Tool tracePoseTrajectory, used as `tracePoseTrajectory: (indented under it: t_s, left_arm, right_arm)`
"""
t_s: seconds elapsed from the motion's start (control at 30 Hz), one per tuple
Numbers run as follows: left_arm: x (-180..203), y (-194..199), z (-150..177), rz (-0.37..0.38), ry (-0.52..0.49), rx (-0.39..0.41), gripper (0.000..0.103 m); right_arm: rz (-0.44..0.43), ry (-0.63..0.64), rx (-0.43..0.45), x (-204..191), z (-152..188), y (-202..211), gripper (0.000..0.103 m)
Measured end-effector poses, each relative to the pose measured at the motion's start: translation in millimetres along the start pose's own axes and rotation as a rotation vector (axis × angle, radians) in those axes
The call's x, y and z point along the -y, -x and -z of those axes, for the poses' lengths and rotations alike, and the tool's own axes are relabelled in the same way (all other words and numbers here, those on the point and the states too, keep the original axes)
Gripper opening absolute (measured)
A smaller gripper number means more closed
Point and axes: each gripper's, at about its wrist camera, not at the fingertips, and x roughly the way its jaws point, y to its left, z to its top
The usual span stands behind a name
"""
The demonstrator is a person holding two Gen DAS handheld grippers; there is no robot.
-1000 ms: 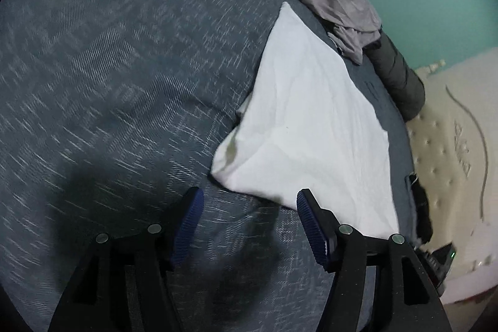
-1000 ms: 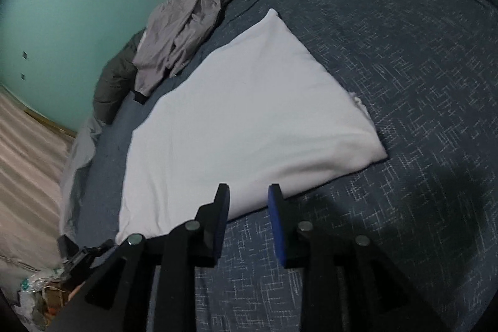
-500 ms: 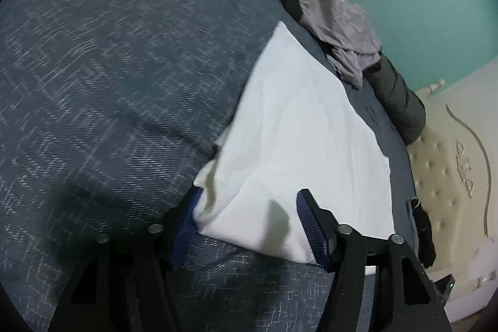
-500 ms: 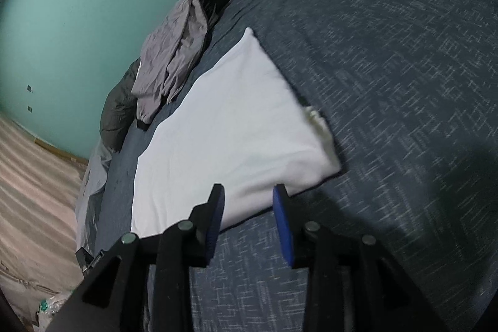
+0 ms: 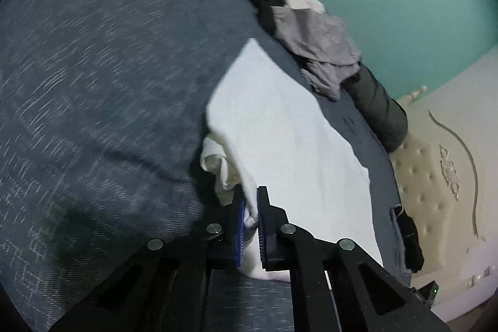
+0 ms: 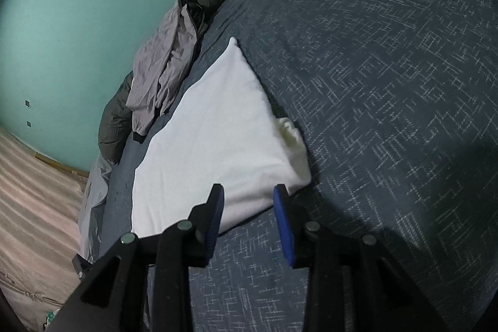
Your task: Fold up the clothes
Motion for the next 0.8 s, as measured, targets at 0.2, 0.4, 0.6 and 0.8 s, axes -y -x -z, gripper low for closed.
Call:
tracePoseTrajectory:
  t_s: [0.2, 0.4, 0.6, 0.8]
  left_arm:
    - [41.3, 1.7, -7.0, 0.045, -0.068, 0.007, 0.006]
    - [115.9, -10.8, -15.6, 0.095, -0.175, -0.017, 0.006]
    - [240.9, -52.3, 3.8, 0.182, -0.367, -0.104, 0.006]
    - [344.7, -114.5, 93.2, 0.235, -0.608, -0.298, 0.006]
  right_arm:
    - [-0.01, -0.013, 0.004, 7.8, -4.8, 2.5, 0.033]
    - [-0.031, -0.045, 0.02, 20.2, -14.4, 10.0, 0.033]
    - [-0.01, -0.017, 0.047, 32.2, -24.6, 22.2, 0.033]
    - [-0.014, -0.073, 0.052, 56.7, -30.3, 33.0, 0.033]
